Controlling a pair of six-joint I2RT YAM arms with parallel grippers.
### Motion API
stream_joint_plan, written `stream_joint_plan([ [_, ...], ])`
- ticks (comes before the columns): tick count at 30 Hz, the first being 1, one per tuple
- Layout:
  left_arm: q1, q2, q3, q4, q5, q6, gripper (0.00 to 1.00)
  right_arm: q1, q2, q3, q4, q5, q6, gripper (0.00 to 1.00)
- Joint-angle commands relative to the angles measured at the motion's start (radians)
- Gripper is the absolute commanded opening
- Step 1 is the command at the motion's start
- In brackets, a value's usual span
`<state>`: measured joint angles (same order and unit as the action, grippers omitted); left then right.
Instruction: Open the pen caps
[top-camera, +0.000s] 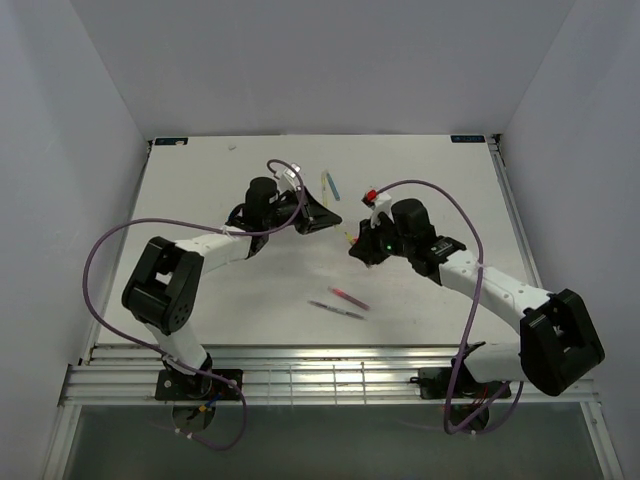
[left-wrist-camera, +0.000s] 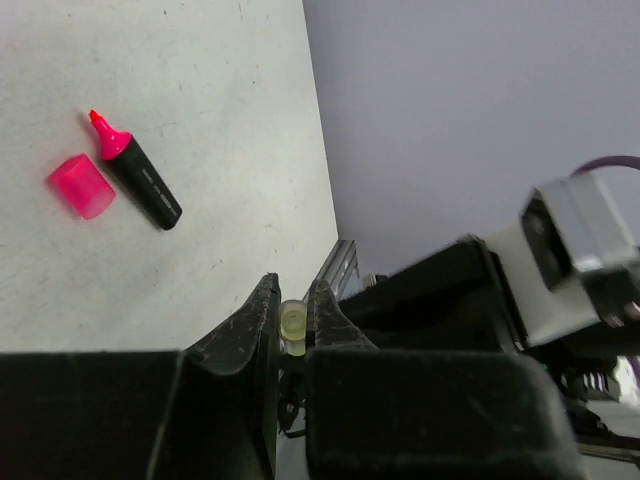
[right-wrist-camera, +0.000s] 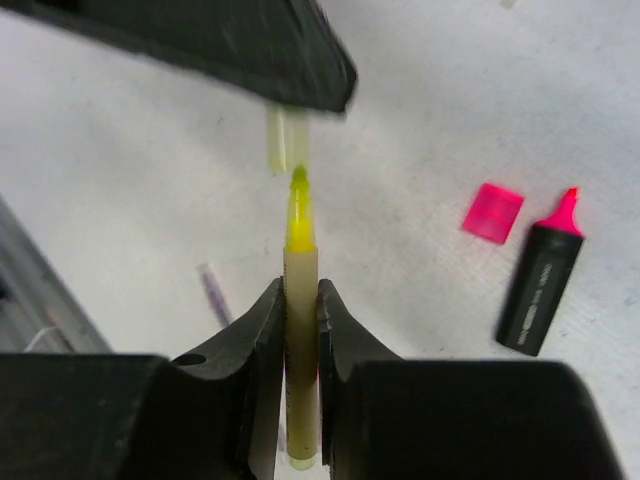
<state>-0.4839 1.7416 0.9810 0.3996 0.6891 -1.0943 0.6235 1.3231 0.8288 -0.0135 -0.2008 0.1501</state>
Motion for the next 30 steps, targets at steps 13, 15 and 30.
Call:
stream_joint_plan([
  [13, 0.041, -0.007, -0.033, -0.067, -0.04, 0.115, 0.0, -0.188, 0.002, -0.011, -0.094, 0.036, 0.031, 0.08],
  [15, 0.031, 0.015, -0.027, -0.09, -0.043, 0.132, 0.0, -0.199, 0.04, 0.013, -0.117, 0.082, 0.017, 0.08],
  [30, -0.036, 0.269, 0.206, -0.311, -0.115, 0.246, 0.0, -0.286, 0.291, 0.124, -0.112, 0.155, -0.007, 0.13],
])
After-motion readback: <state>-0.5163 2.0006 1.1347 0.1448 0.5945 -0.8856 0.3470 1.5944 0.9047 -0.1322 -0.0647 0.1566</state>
